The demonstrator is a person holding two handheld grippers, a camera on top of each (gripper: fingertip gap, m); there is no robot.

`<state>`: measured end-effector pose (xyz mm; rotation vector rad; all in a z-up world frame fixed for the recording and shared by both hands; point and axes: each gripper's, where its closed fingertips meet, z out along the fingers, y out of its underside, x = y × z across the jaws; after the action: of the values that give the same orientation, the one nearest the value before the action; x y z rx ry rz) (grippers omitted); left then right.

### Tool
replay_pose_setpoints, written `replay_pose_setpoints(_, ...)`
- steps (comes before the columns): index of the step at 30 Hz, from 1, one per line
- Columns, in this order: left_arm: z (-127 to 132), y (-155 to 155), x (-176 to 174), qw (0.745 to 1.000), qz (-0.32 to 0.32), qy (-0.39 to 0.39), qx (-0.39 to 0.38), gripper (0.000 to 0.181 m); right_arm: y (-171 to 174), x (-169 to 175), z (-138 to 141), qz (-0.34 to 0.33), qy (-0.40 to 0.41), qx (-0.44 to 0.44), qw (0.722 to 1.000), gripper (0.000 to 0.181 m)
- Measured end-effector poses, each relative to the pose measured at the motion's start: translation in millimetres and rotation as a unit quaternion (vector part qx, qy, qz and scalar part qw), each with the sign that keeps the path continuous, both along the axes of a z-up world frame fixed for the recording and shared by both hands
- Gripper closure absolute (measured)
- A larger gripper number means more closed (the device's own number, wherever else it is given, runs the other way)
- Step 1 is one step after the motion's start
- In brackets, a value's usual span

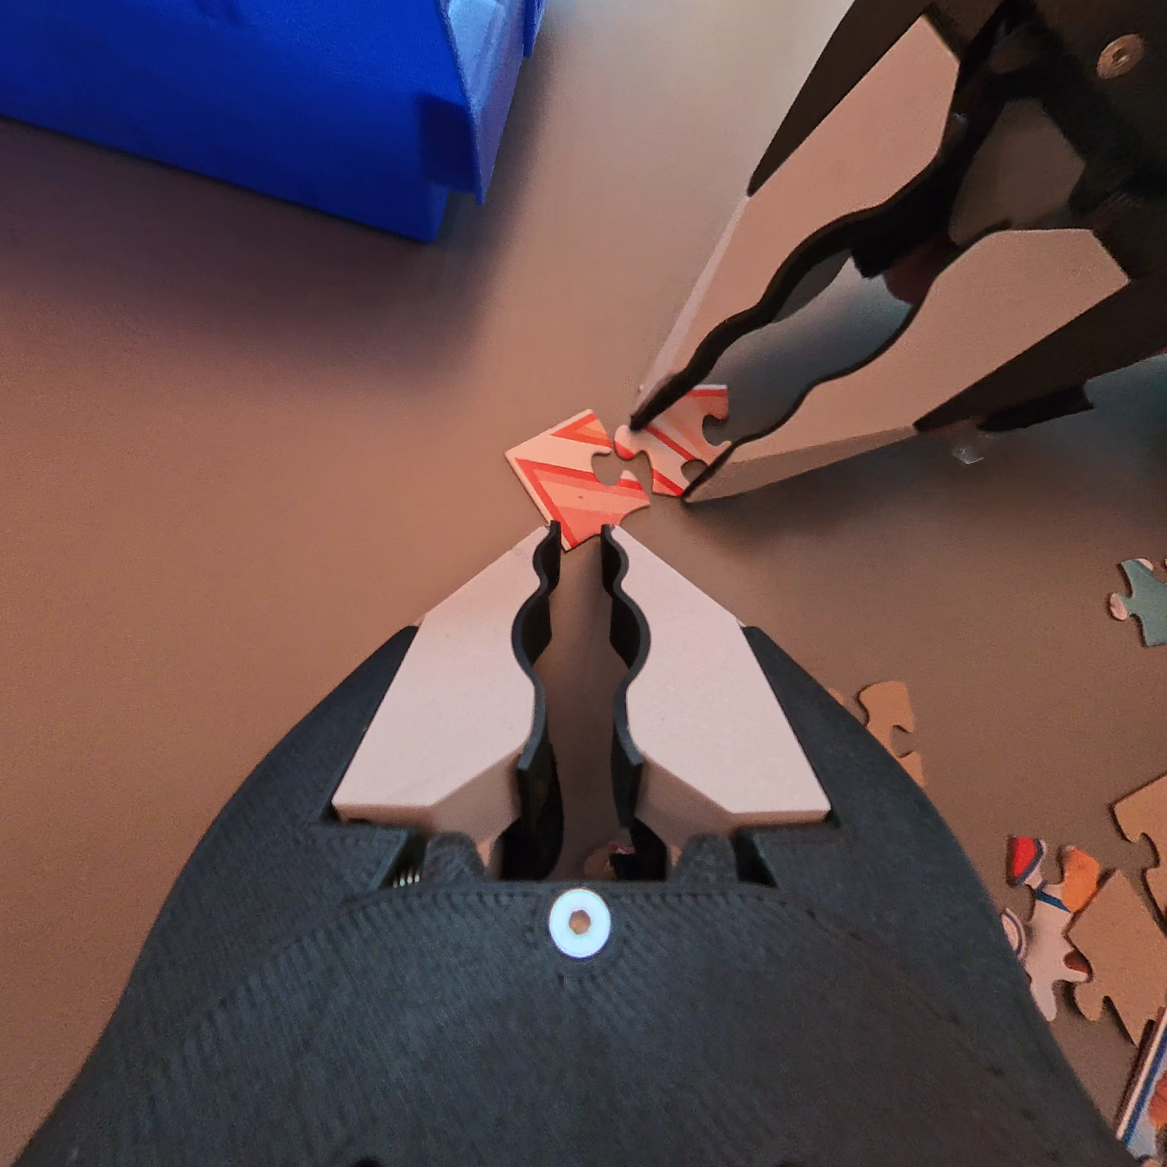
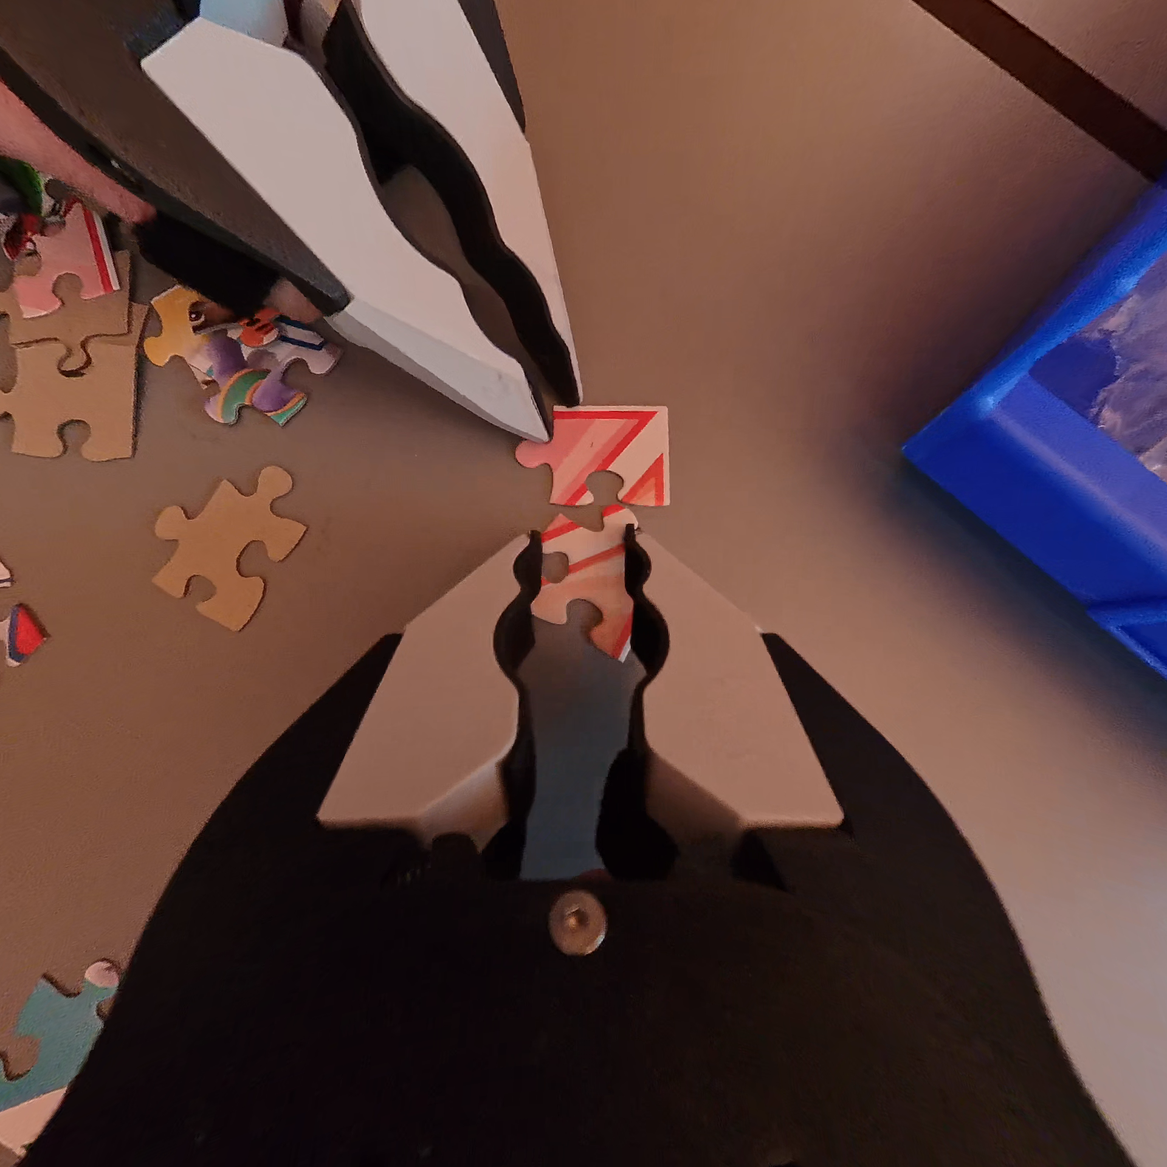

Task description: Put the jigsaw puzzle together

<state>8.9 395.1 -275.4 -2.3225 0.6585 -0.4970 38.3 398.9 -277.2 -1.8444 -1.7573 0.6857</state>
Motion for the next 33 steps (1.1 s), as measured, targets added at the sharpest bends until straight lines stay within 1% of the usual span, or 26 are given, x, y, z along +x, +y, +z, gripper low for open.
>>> replay_pose_setpoints(4,0.0,-0.5,0.5,1.000,0.001,0.005,0.001,0.168,-0.5,2.7,2.0,0.002,0.005,-0.006,1.000,0.155)
replay_pose_setpoints(6,0.2,-1.7,1.5,1.000,-0.001,0.002,-0.002,0.168,4.3,6.6,2.9,-0.008,-0.002,0.005,1.000,0.147)
replay_pose_setpoints(8,0.1,-1.9,1.7,1.000,-0.006,0.008,0.000,0.169,8.5,9.4,2.4,-0.023,-0.009,0.005,1.000,0.132)
replay_pose_setpoints(11,0.0,-1.6,2.8,1.000,-0.009,0.014,-0.002,0.169,7.4,11.0,-1.1,-0.033,-0.021,-0.001,0.999,0.127)
replay_pose_setpoints(12,-0.1,-1.5,3.7,1.000,-0.010,0.013,-0.003,0.170,8.6,10.8,-1.1,-0.042,-0.022,-0.002,0.999,0.128)
replay_pose_setpoints(14,0.0,-0.9,5.6,1.000,-0.012,0.010,-0.005,0.170,9.4,9.7,-0.6,-0.049,-0.018,-0.004,0.999,0.138)
replay_pose_setpoints(17,-0.1,0.0,7.0,1.000,-0.014,0.008,-0.006,0.171,3.3,7.6,-0.2,-0.028,-0.011,-0.007,1.000,0.164)
replay_pose_setpoints(21,-0.2,-1.2,7.6,1.000,-0.025,0.012,-0.011,0.169,1.6,9.5,0.2,-0.012,-0.014,0.000,1.000,0.165)
replay_pose_setpoints(26,-1.0,-6.2,0.3,0.997,-0.052,0.052,-0.024,0.172,-1.7,14.5,0.8,0.015,-0.017,0.005,1.000,0.166)
replay_pose_setpoints(27,-1.0,-6.6,-1.2,0.996,-0.056,0.058,-0.028,0.171,-3.9,13.7,2.4,0.026,-0.013,0.009,1.000,0.181)
replay_pose_setpoints(30,1.1,0.0,-1.5,0.996,-0.053,0.064,-0.019,0.166,-7.7,10.7,5.5,0.039,-0.002,0.009,0.999,0.181)
replay_pose_setpoints(33,9.3,10.7,4.5,0.998,-0.042,0.047,-0.001,0.163,-0.7,13.9,9.4,0.027,0.002,0.014,1.000,0.181)
